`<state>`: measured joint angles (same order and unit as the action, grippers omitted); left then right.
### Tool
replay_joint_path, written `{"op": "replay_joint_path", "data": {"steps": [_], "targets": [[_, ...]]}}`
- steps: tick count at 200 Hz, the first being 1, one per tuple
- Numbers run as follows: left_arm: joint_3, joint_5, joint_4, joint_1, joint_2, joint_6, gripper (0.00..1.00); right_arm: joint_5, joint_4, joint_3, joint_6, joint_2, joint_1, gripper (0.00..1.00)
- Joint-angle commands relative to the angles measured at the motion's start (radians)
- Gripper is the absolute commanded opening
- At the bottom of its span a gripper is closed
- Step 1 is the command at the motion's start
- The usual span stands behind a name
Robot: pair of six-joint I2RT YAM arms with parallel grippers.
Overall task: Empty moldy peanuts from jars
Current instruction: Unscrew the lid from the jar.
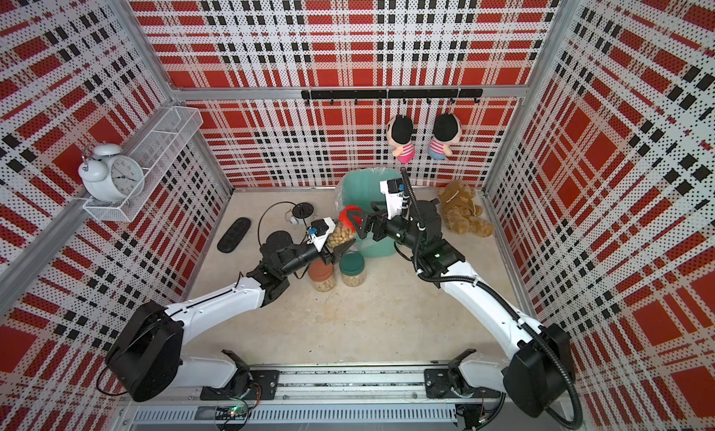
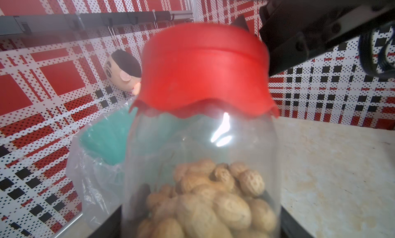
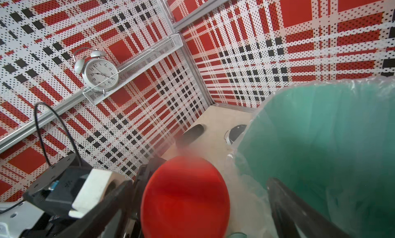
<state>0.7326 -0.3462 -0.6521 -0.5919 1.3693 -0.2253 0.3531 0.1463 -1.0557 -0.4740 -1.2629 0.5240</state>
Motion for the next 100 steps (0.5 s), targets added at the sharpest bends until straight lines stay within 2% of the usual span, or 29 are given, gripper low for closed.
{"op": "replay_joint_path", "data": {"steps": [1, 52, 100], "targets": [[-0.014, 0.018, -0.072, -0.008, -0.03, 0.003, 0.0, -0.048, -0.018, -0.013, -0.017, 0.005, 0.013, 1.0], [-0.019, 0.03, -0.071, -0.011, -0.027, 0.003, 0.0, -0.05, -0.024, -0.025, -0.025, -0.033, 0.052, 1.0], [-0.014, 0.04, -0.071, -0.011, -0.019, 0.004, 0.0, -0.034, 0.012, -0.032, -0.058, -0.064, 0.064, 0.93]]}}
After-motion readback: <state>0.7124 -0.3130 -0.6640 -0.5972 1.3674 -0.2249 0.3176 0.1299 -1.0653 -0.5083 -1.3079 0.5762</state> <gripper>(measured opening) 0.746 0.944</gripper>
